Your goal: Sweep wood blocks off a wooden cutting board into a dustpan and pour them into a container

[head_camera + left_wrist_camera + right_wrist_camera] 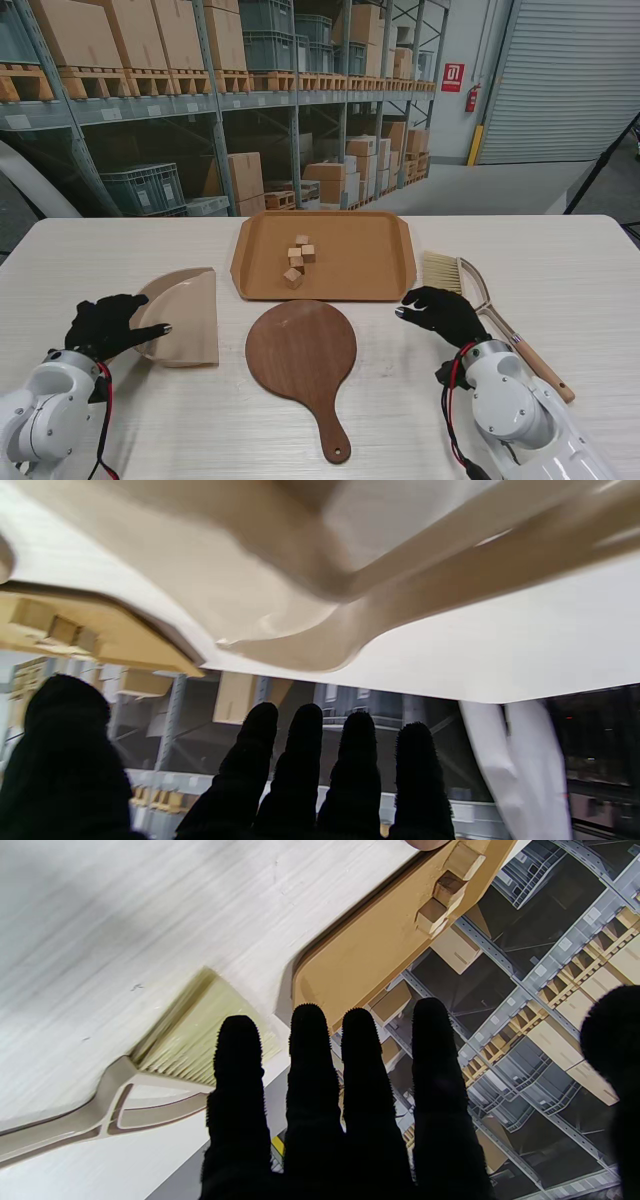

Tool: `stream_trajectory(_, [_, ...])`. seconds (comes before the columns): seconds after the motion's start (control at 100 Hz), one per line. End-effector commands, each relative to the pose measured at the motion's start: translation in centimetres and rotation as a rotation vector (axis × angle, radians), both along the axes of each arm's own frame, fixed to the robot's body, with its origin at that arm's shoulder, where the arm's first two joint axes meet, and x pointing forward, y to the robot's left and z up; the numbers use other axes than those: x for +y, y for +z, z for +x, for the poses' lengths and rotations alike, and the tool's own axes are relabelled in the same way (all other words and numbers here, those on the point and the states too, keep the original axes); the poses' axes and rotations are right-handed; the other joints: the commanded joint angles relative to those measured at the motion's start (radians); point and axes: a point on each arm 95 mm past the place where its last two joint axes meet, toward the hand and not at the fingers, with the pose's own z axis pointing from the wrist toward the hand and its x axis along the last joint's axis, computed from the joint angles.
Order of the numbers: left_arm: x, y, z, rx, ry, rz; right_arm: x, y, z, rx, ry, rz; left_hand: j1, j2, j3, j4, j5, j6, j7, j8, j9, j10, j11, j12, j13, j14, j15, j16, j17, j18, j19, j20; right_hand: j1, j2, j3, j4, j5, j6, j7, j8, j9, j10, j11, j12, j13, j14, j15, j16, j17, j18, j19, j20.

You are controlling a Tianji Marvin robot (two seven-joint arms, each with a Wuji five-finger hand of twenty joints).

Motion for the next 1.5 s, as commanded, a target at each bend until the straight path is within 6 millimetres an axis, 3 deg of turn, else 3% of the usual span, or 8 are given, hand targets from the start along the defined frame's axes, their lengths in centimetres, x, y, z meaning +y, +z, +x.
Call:
stream_trajectory(0.0, [-1.6, 1.5, 1.2, -0.038, -0.051, -0.027, 1.0, 0.9, -0.1, -0.011, 0.027, 0.015, 0.002, -0.02, 0.011, -0.02, 0.024, -0.018, 0.005, 0.011, 0.031, 0.0, -0.027, -0.003, 0.017, 0.004, 0.002, 0.009, 0.006, 0.008, 0.009, -0.008, 0.026, 0.02, -0.023, 0.017, 0.01, -0.007, 0.006, 0.007, 0.023, -0.002, 0.014, 0.009, 0.018, -0.001, 0.02, 0.011, 0.001, 0.036, 0.014, 0.02])
stream_trajectory(0.17, [-5.2, 3.1, 3.7, -0.098, -0.155, -0.137, 2.6, 1.9, 0.2, -0.03, 0.057, 0.036, 0.031, -0.012, 0.008, -0.023, 0.039, -0.071, 0.042, 0.027, 0.076, 0.006, -0.056, -0.029, 0.059, 0.012, 0.007, 0.005, 0.04, 0.034, 0.024, 0.002, 0.023, 0.02, -0.022, 0.017, 0.006, -0.008, 0.003, 0.006, 0.019, -0.001, 0.009, 0.007, 0.017, -0.001, 0.018, 0.01, 0.0, 0.034, 0.012, 0.019])
stream_trajectory(0.28, [-7.9, 3.8, 5.3, -0.128, -0.207, -0.228, 3.8, 2.3, 0.5, -0.031, 0.076, 0.052, 0.079, -0.019, 0.008, -0.024, 0.108, -0.126, 0.084, 0.022, 0.169, 0.027, -0.099, -0.093, 0.14, 0.052, 0.002, -0.022, 0.094, 0.073, 0.03, 0.01, 0.019, 0.021, -0.022, 0.017, 0.002, -0.009, 0.0, 0.004, 0.013, 0.0, 0.003, 0.004, 0.014, -0.002, 0.014, 0.008, -0.002, 0.035, 0.009, 0.018])
stream_trajectory(0.47, [-12.4, 3.8, 7.6, -0.115, -0.279, -0.364, 5.6, 2.5, 1.0, -0.018, 0.105, 0.077, 0.105, -0.004, 0.01, -0.025, 0.151, -0.085, 0.083, -0.008, 0.234, 0.047, -0.104, -0.132, 0.196, 0.061, 0.0, -0.055, 0.144, 0.095, 0.026, 0.013, 0.008, 0.02, -0.019, 0.016, -0.012, -0.009, -0.01, -0.001, -0.005, 0.004, -0.015, -0.006, 0.008, -0.002, 0.006, 0.005, -0.006, 0.034, 0.0, 0.014])
stream_trajectory(0.73, [-17.1, 2.1, 8.6, -0.046, -0.337, -0.477, 7.4, 0.5, 1.1, 0.046, 0.126, 0.097, 0.129, 0.003, 0.01, -0.025, 0.185, -0.063, 0.101, -0.014, 0.275, 0.046, -0.075, -0.136, 0.215, 0.025, 0.023, -0.067, 0.169, 0.04, 0.053, 0.028, 0.003, 0.019, -0.015, 0.015, -0.02, -0.017, -0.02, -0.011, -0.018, 0.005, -0.034, -0.025, 0.005, -0.005, -0.009, -0.004, -0.009, 0.034, -0.02, 0.005])
stream_trajectory(0.92, [-19.4, 0.7, 8.3, -0.006, -0.325, -0.596, 8.4, -1.0, 1.0, 0.097, 0.131, 0.112, 0.13, 0.021, 0.01, -0.024, 0.161, -0.041, 0.087, -0.024, 0.235, 0.056, -0.086, -0.147, 0.169, 0.028, 0.009, -0.086, 0.129, 0.02, 0.023, 0.017, 0.0, 0.017, -0.014, 0.015, -0.021, -0.019, -0.015, -0.012, -0.024, 0.005, -0.032, -0.028, 0.002, -0.004, -0.009, -0.005, -0.007, 0.035, -0.021, 0.007])
stream_trajectory(1.07, [-20.8, -0.3, 7.6, 0.043, -0.303, -0.702, 8.9, -1.7, 0.9, 0.121, 0.142, 0.113, 0.155, 0.043, 0.016, -0.023, 0.167, -0.006, 0.079, -0.032, 0.237, 0.068, -0.08, -0.15, 0.167, 0.04, 0.015, -0.091, 0.127, 0.03, 0.015, 0.013, 0.002, 0.017, -0.013, 0.014, -0.024, -0.017, -0.012, -0.012, -0.027, 0.004, -0.023, -0.027, 0.001, -0.005, -0.005, -0.003, -0.006, 0.034, -0.02, 0.009])
stream_trajectory(1.49, [-21.5, -1.2, 7.0, 0.103, -0.302, -0.743, 9.2, -1.6, 1.0, 0.123, 0.155, 0.11, 0.195, 0.072, 0.009, -0.024, 0.175, 0.005, 0.064, -0.039, 0.231, 0.073, -0.071, -0.15, 0.142, 0.044, 0.017, -0.093, 0.103, 0.036, 0.019, 0.016, 0.005, 0.019, -0.015, 0.015, -0.021, -0.014, -0.002, -0.013, -0.024, 0.004, -0.004, -0.023, 0.002, -0.004, 0.009, 0.001, -0.003, 0.033, -0.013, 0.017])
